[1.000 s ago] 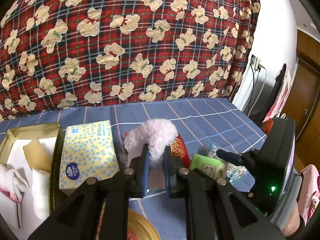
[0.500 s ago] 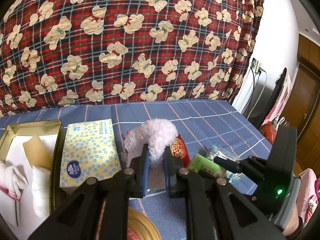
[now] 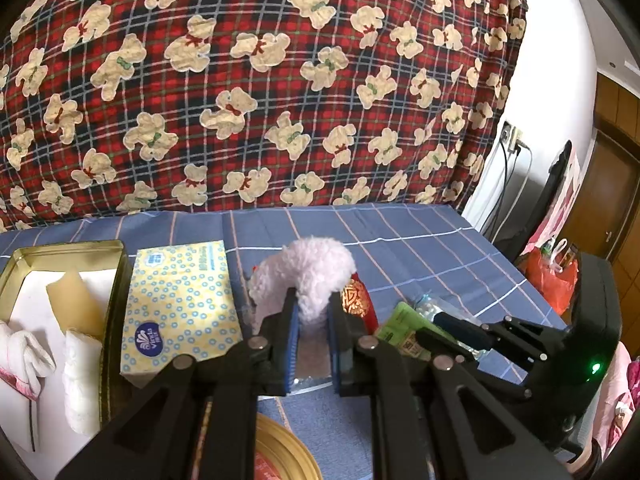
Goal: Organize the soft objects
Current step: 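Grasp the pink puff with left tool while right tool grasps green-wrapped roll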
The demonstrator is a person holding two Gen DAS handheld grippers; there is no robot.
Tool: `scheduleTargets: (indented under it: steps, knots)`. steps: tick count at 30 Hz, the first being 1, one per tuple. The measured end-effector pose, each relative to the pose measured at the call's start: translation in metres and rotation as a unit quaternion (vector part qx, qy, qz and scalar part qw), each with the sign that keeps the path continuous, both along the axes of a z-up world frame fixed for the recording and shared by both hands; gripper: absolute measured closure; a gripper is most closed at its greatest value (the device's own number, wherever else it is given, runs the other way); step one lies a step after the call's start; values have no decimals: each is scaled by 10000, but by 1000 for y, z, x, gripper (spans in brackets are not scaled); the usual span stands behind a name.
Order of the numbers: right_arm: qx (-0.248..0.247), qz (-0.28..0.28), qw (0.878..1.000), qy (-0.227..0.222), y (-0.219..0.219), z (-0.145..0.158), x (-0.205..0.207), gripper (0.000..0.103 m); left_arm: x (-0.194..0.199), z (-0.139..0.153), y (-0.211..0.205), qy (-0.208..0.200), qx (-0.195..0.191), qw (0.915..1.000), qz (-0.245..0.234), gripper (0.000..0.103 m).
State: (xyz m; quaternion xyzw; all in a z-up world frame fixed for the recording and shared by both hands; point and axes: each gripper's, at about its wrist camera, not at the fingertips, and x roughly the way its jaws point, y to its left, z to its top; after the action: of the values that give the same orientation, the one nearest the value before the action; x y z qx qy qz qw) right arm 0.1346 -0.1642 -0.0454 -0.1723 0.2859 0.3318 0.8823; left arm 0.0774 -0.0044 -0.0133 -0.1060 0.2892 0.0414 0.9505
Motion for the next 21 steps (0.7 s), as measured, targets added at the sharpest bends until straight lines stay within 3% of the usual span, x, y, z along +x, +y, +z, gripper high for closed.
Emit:
scheduleTargets:
  steps: [10,21]
  knots:
    - [619,-168,9975,-304,-5,13,-3,83,-6,4,-1,-148,-7,9999,-56,93]
    - [1456,-345,9887,-111,-12,26,4,83,-16,11,-1,-358,149,9992,-47,93]
